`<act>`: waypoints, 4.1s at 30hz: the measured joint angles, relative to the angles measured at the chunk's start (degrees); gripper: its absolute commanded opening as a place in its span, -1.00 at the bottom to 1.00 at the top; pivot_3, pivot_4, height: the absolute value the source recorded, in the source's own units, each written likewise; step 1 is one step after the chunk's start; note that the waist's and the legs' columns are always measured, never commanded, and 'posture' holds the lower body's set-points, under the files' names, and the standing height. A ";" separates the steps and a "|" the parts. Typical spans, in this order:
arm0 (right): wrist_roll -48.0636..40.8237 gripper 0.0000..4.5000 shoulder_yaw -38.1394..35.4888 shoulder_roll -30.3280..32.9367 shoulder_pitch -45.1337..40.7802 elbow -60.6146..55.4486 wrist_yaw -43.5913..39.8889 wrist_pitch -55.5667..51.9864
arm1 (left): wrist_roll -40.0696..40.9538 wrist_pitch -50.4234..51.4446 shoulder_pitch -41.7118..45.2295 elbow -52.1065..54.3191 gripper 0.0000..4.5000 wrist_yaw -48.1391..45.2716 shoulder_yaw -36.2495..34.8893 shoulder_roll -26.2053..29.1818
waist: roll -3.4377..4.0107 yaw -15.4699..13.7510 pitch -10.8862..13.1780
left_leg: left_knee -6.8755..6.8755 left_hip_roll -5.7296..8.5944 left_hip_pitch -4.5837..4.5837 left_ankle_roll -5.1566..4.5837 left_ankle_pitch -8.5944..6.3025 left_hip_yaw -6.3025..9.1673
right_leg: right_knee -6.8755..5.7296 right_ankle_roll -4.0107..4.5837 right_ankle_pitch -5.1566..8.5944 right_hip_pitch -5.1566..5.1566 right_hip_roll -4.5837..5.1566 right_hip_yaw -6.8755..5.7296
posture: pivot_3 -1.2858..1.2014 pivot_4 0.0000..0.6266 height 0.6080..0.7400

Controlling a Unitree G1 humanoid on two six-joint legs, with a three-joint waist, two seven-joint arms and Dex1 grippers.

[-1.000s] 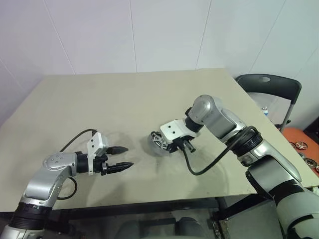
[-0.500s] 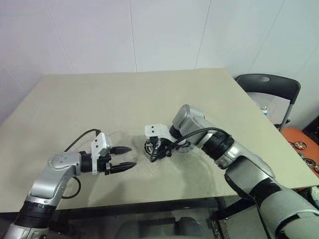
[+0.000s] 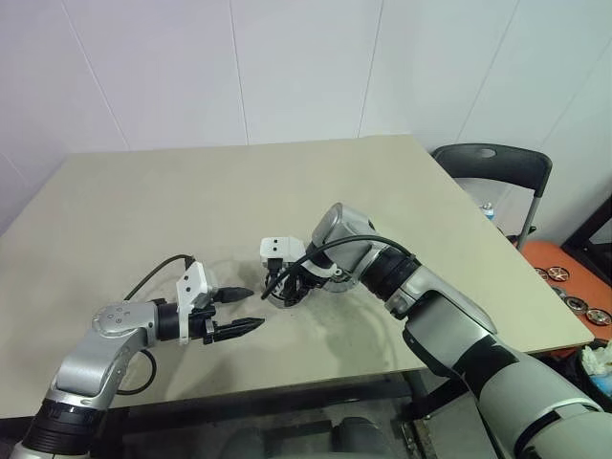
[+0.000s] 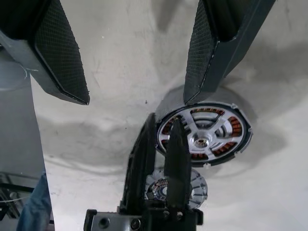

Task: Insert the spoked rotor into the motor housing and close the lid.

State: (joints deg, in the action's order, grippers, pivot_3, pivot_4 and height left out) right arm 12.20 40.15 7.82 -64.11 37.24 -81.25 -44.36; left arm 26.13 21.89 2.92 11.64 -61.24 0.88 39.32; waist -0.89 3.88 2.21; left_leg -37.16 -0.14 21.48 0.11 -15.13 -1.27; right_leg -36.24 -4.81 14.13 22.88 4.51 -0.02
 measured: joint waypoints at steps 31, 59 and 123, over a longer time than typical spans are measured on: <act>-23.19 -0.98 -35.88 18.81 28.69 -30.17 16.55 27.72 | 0.78 0.42 6.27 -6.20 0.47 -0.64 -2.33 0.19 | 0.02 -2.75 0.02 | -0.04 0.19 0.71 -0.03 0.01 -0.02 | 0.14 -0.01 -0.02 0.52 0.19 0.00 | 0.03 -1.00 1.00; -32.52 -0.98 -47.81 14.15 52.37 -40.33 51.99 -0.97 | 0.38 0.57 8.18 -8.28 0.47 -3.70 -0.49 -0.43 | 0.06 -2.86 0.04 | -0.11 0.17 0.65 -0.08 0.01 -0.10 | 0.22 0.00 0.02 0.41 0.11 0.09 | 0.03 -1.00 1.00; -19.05 -0.98 -24.03 -9.45 16.75 3.43 45.47 20.82 | 0.63 1.54 6.85 -6.89 0.47 -0.66 -2.12 -0.59 | 0.00 -1.32 0.01 | 0.00 0.14 0.58 -0.05 0.01 -0.05 | 0.09 -0.05 -0.03 0.45 0.10 0.07 | 0.03 -1.00 1.00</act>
State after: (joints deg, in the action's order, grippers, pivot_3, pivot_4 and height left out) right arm -6.85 16.11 -1.63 -47.36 40.67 -35.78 -23.54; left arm 26.76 23.43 9.77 4.75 -61.90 -1.24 38.73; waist -0.89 2.56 2.21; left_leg -37.16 0.01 22.05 0.06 -15.13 -1.32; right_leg -36.15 -4.86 14.10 23.33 4.61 0.06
